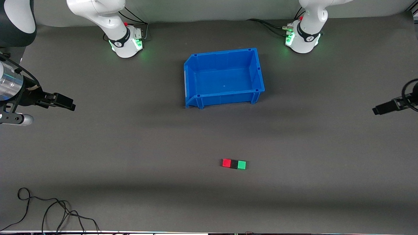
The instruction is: Attach green and red cubes to black cube
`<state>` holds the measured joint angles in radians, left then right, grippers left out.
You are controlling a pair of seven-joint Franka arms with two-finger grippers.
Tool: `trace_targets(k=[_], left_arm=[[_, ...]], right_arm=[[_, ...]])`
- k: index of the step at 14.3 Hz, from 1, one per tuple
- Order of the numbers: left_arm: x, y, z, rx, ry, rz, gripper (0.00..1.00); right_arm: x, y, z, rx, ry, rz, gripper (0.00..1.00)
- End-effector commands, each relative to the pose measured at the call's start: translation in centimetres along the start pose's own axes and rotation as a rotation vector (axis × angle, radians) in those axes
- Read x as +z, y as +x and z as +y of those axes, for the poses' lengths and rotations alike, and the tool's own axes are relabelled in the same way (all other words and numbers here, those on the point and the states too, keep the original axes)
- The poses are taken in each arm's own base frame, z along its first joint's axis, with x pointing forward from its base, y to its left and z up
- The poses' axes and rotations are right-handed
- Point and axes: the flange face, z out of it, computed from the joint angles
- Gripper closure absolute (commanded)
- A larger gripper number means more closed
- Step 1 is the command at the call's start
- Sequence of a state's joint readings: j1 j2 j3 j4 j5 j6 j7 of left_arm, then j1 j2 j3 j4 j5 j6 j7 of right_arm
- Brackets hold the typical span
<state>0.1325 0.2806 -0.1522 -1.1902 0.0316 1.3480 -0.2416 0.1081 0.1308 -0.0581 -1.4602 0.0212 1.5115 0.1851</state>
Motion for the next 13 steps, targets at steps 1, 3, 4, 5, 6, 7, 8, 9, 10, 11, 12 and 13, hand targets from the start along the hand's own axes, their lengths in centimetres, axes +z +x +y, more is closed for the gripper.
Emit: trace_targets(k=[1, 3, 4, 5, 6, 7, 8, 9, 10, 11, 12, 13], left_arm=[[0.6, -1.1, -1.1, 0.108, 0.026, 0.004, 0.0], [1.2, -2.0, -1.3, 0.191, 0.033, 0.02, 0.0], [1.2, -2.5, -2.1, 0.207, 0.032, 0.038, 0.0], [1.6, -3.1, -2.1, 0.211, 0.039, 0.045, 0.0], [1.4, -3.6, -1.7, 0.22, 0.042, 0.056, 0.0], [0.9, -3.8, -2.8, 0.2, 0.033, 0.064, 0.0], [0.9, -4.0, -2.1, 0.223, 0.039, 0.058, 0.0], [0.9, -4.0, -1.9, 0.229, 0.04, 0.057, 0.0], [0.8, -4.1, -1.7, 0.234, 0.04, 0.058, 0.0], [0.7, -4.4, -1.1, 0.246, 0.04, 0.061, 0.0], [0.4, -4.7, -0.7, 0.255, 0.042, 0.069, 0.0], [0.4, -4.8, -0.5, 0.26, 0.042, 0.07, 0.0]], right_arm=[[-0.7, -0.3, 0.1, -0.025, -0.016, 0.004, 0.0], [-0.8, -0.3, 0.1, -0.028, -0.016, 0.004, 0.0], [-0.8, -0.3, 0.3, -0.033, -0.016, 0.004, 0.0], [-0.7, -0.2, 0.4, -0.05, -0.016, 0.002, 0.0], [-0.5, -0.1, 0.6, -0.062, -0.018, 0.001, 0.0], [-0.3, 0.2, 0.7, -0.059, -0.016, 0.002, 0.0], [-0.2, 0.2, 0.6, -0.053, -0.016, 0.004, 0.0], [-0.1, 0.3, 0.5, -0.05, -0.017, 0.003, 0.0], [-0.1, 0.3, 0.5, -0.05, -0.017, 0.002, 0.0], [-0.2, 0.3, 0.5, -0.051, -0.017, 0.004, 0.0], [-0.2, 0.3, 0.5, -0.053, -0.015, 0.004, 0.0], [-0.3, 0.2, 0.5, -0.053, -0.016, 0.005, 0.0]])
